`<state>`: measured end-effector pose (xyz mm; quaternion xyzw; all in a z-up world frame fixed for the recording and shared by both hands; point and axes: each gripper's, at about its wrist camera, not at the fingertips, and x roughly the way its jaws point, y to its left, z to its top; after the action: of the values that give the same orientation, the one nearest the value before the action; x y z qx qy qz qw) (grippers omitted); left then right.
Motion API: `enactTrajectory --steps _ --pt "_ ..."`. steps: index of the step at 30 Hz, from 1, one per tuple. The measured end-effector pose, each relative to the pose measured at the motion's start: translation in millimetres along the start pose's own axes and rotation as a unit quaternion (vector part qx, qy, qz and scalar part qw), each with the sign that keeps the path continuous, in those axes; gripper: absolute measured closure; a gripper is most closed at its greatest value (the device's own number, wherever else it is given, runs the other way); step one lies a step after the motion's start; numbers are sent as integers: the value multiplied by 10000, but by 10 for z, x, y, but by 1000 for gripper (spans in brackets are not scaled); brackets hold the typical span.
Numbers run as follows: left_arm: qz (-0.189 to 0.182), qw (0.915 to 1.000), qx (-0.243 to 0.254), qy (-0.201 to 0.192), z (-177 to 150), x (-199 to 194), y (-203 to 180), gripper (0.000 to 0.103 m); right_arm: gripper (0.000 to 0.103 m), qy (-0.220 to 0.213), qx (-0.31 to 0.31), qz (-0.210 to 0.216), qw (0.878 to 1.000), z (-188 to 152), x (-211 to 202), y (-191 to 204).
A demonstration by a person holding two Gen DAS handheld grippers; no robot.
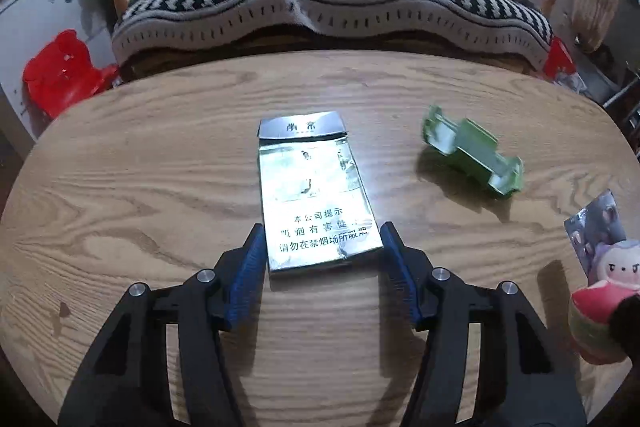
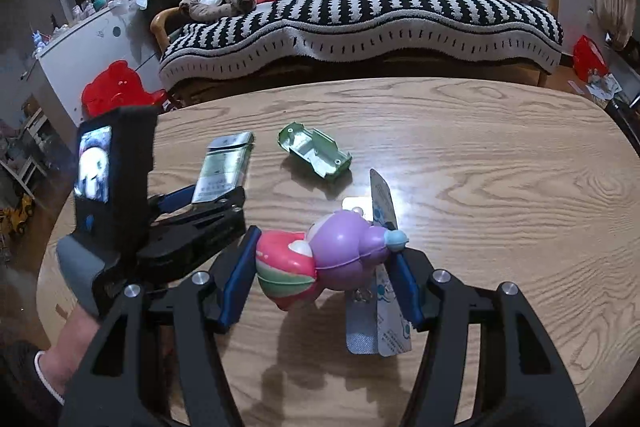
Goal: Collect trash
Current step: 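Grasp the pink-purple toy and blister pack with the right tool, then grasp the silver-green cigarette pack with the left tool while the right tool holds the toy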
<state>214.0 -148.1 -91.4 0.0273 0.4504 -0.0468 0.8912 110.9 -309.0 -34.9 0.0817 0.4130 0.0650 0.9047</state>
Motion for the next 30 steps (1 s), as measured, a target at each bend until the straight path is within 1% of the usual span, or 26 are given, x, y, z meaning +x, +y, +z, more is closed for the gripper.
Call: enactTrajectory --steps 2,4,5,8,11,14,15,17,19,22,24,26,30 --pt "-136 9998 -92 118 -20 -38 17 47 43 25 -148 128 9998 -63 -88 11" --pt "-226 9994 -132 224 -27 -84 62 47 43 220 -394 242 9987 -128 -88 53" --pt "-267 9993 -128 223 -40 -147 96 47 43 335 -507 224 9979 -182 -67 73" --pt "-193 9998 -54 83 -83 -315 183 47 43 679 -775 158 9946 -366 19 153" --pt "-180 9998 -40 40 -178 -490 338 47 40 804 -1042 166 9912 -483 29 278" --pt "-214 9997 16 103 -290 -618 457 47 34 764 -1224 15 9895 -577 -18 364" --pt "-216 9997 41 106 -319 -658 486 47 33 780 -1275 11 9888 -613 -40 393" --pt "-215 9997 102 73 -383 -757 552 47 27 733 -1300 -2 9888 -661 -115 424" --pt "-226 9996 178 25 -430 -840 593 47 24 659 -1296 -19 9894 -675 -166 434" --pt "-257 9993 249 -53 -454 -931 630 47 24 641 -1304 -75 9894 -677 -217 451" --pt "-316 9990 300 -107 -457 -978 632 47 24 558 -1331 53 9895 -695 -312 479" --pt "-348 9986 375 -137 -460 -995 617 47 24 511 -1326 9 9899 -706 -379 492" --pt "-315 9977 567 -175 -466 -977 542 47 24 744 -1242 -134 9894 -788 -347 477"
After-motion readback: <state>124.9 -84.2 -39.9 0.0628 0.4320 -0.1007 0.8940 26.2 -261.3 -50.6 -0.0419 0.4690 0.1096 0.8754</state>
